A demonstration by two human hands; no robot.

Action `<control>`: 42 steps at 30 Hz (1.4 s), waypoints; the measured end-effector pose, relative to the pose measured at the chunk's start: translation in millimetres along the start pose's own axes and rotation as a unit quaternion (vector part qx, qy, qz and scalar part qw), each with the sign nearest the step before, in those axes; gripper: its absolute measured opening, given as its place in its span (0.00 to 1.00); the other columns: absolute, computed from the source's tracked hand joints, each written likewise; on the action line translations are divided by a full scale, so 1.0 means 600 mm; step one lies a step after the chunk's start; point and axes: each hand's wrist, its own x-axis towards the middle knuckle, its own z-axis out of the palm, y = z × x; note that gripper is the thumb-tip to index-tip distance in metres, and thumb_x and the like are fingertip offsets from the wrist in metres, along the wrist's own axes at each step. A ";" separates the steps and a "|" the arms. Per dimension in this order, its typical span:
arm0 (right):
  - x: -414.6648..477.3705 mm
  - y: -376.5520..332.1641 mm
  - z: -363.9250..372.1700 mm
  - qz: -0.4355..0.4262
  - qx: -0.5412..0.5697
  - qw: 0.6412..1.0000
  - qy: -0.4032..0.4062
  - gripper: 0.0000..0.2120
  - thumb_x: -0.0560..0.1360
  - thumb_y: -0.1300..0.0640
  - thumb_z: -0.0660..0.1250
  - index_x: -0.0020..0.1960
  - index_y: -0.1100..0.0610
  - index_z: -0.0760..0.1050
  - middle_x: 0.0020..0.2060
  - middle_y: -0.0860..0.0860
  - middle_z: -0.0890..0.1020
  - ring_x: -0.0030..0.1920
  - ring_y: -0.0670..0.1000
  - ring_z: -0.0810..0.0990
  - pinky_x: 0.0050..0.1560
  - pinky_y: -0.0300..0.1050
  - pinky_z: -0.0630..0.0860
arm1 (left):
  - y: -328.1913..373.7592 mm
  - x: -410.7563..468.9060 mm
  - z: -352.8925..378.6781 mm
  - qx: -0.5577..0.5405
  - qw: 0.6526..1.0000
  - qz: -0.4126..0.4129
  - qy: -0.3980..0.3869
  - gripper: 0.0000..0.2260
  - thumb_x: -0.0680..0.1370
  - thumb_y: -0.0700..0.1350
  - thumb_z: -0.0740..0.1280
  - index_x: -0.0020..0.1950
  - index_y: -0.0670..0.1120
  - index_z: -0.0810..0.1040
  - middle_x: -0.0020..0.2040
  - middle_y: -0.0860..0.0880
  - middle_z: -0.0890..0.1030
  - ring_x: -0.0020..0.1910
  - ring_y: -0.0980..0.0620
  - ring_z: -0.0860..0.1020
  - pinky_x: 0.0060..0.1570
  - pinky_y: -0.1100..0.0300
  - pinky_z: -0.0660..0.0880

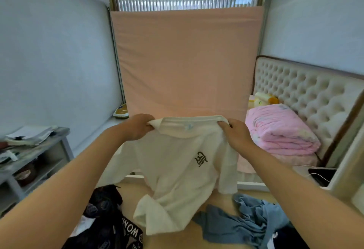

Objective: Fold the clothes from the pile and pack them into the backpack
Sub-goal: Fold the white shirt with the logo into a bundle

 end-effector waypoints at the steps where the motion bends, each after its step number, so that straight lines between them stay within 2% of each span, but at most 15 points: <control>1: -0.008 -0.012 -0.002 -0.009 -0.005 1.000 -0.004 0.19 0.80 0.49 0.64 0.37 0.63 0.72 0.32 0.51 0.74 0.34 0.51 0.70 0.36 0.47 0.65 | 0.003 -0.011 -0.014 -0.010 0.999 -0.015 0.043 0.05 0.81 0.48 0.62 0.50 0.48 0.77 0.49 0.48 0.79 0.52 0.45 0.77 0.47 0.53 0.72; 5: -0.045 -0.075 -0.024 -0.022 -0.002 0.999 -0.045 0.19 0.82 0.47 0.60 0.35 0.55 0.71 0.35 0.49 0.76 0.38 0.51 0.74 0.40 0.46 0.67 | 0.017 -0.066 -0.065 -0.112 0.986 -0.040 0.118 0.12 0.75 0.51 0.59 0.43 0.46 0.78 0.42 0.44 0.81 0.43 0.44 0.79 0.46 0.51 0.74; 8: -0.078 -0.125 -0.053 0.060 0.086 0.982 -0.158 0.17 0.80 0.42 0.61 0.48 0.53 0.81 0.48 0.49 0.84 0.49 0.51 0.82 0.52 0.46 0.76 | 0.019 -0.097 -0.097 -0.106 0.987 -0.011 0.118 0.13 0.78 0.46 0.56 0.42 0.39 0.75 0.44 0.40 0.78 0.44 0.42 0.75 0.45 0.52 0.71; 9: -0.093 -0.142 -0.065 0.087 0.143 0.963 -0.212 0.15 0.80 0.45 0.61 0.49 0.53 0.82 0.47 0.50 0.85 0.47 0.51 0.83 0.51 0.46 0.78 | 0.015 -0.107 -0.106 -0.112 0.988 -0.006 0.104 0.13 0.80 0.45 0.56 0.40 0.40 0.73 0.44 0.41 0.77 0.45 0.43 0.74 0.46 0.53 0.71; 12: -0.146 -0.191 -0.098 0.160 0.280 0.897 -0.302 0.16 0.74 0.56 0.60 0.31 0.57 0.79 0.29 0.52 0.79 0.31 0.51 0.79 0.38 0.44 0.73 | 0.003 -0.148 -0.129 -0.189 0.981 0.005 0.042 0.10 0.77 0.48 0.57 0.44 0.45 0.75 0.47 0.34 0.77 0.45 0.44 0.74 0.49 0.50 0.73; 16: -0.195 -0.213 -0.102 0.172 0.312 0.882 -0.310 0.24 0.75 0.61 0.50 0.30 0.60 0.81 0.32 0.55 0.82 0.34 0.54 0.82 0.45 0.47 0.73 | -0.029 -0.193 -0.120 -0.259 0.966 -0.001 -0.013 0.13 0.80 0.46 0.60 0.52 0.38 0.78 0.52 0.36 0.79 0.51 0.36 0.79 0.55 0.42 0.76; 19: -0.203 -0.187 -0.080 0.129 0.217 0.937 -0.240 0.08 0.70 0.61 0.62 0.42 0.61 0.80 0.40 0.57 0.81 0.42 0.55 0.79 0.48 0.48 0.73 | -0.045 -0.200 -0.084 -0.203 0.978 0.012 0.042 0.10 0.80 0.48 0.62 0.46 0.46 0.81 0.45 0.44 0.81 0.47 0.45 0.80 0.50 0.48 0.78; 22: -0.202 -0.131 -0.052 0.025 -0.041 0.989 -0.140 0.07 0.70 0.57 0.65 0.34 0.58 0.73 0.31 0.51 0.73 0.33 0.48 0.70 0.38 0.46 0.66 | -0.058 -0.200 -0.020 -0.110 0.989 0.003 0.098 0.08 0.81 0.50 0.62 0.46 0.51 0.79 0.44 0.51 0.80 0.44 0.52 0.78 0.44 0.55 0.76; 25: -0.204 -0.063 -0.020 0.002 -0.140 0.984 -0.110 0.16 0.74 0.53 0.67 0.35 0.65 0.73 0.30 0.56 0.72 0.32 0.49 0.68 0.37 0.47 0.64 | -0.074 -0.192 0.050 -0.043 0.992 -0.011 0.120 0.10 0.80 0.51 0.63 0.44 0.49 0.80 0.45 0.52 0.79 0.44 0.52 0.77 0.44 0.57 0.73; 29: -0.202 0.014 0.026 0.043 -0.172 0.979 -0.099 0.16 0.73 0.48 0.71 0.35 0.59 0.78 0.30 0.54 0.79 0.32 0.49 0.74 0.36 0.46 0.68 | -0.084 -0.179 0.119 0.039 0.987 -0.050 0.145 0.11 0.80 0.55 0.63 0.50 0.53 0.82 0.46 0.53 0.75 0.43 0.54 0.71 0.41 0.59 0.69; 32: -0.185 0.065 0.063 0.067 -0.238 0.964 -0.100 0.17 0.74 0.43 0.69 0.35 0.56 0.80 0.30 0.50 0.80 0.34 0.50 0.78 0.37 0.46 0.73 | -0.090 -0.144 0.172 0.044 0.991 -0.101 0.073 0.13 0.81 0.53 0.61 0.50 0.49 0.83 0.40 0.53 0.84 0.36 0.53 0.77 0.35 0.61 0.70; 35: -0.156 0.125 0.104 0.129 -0.225 0.957 -0.132 0.18 0.76 0.44 0.67 0.35 0.55 0.82 0.30 0.49 0.83 0.31 0.51 0.82 0.40 0.46 0.79 | -0.099 -0.090 0.239 -0.063 0.983 -0.172 -0.008 0.13 0.81 0.47 0.58 0.50 0.42 0.79 0.33 0.53 0.84 0.26 0.52 0.81 0.31 0.61 0.75; 37: -0.134 0.164 0.134 0.163 -0.174 0.960 -0.150 0.18 0.78 0.48 0.66 0.34 0.55 0.82 0.29 0.49 0.84 0.29 0.51 0.83 0.43 0.47 0.81 | -0.110 -0.049 0.286 -0.115 0.971 -0.205 -0.027 0.11 0.81 0.45 0.58 0.52 0.41 0.77 0.39 0.51 0.85 0.29 0.51 0.82 0.36 0.56 0.79; 40: -0.098 0.232 0.178 0.150 -0.149 0.965 -0.158 0.14 0.80 0.54 0.63 0.37 0.52 0.81 0.36 0.48 0.84 0.41 0.54 0.83 0.44 0.45 0.78 | -0.117 0.004 0.355 -0.100 0.975 -0.196 0.005 0.12 0.82 0.44 0.57 0.57 0.42 0.77 0.54 0.44 0.82 0.48 0.45 0.80 0.50 0.53 0.77; 42: -0.087 0.287 0.209 0.134 -0.102 0.960 -0.226 0.13 0.79 0.56 0.61 0.59 0.45 0.80 0.56 0.45 0.82 0.57 0.51 0.80 0.53 0.45 0.77 | -0.120 0.025 0.403 -0.144 0.969 -0.199 -0.016 0.18 0.82 0.44 0.59 0.72 0.41 0.68 0.68 0.43 0.75 0.63 0.42 0.74 0.61 0.52 0.71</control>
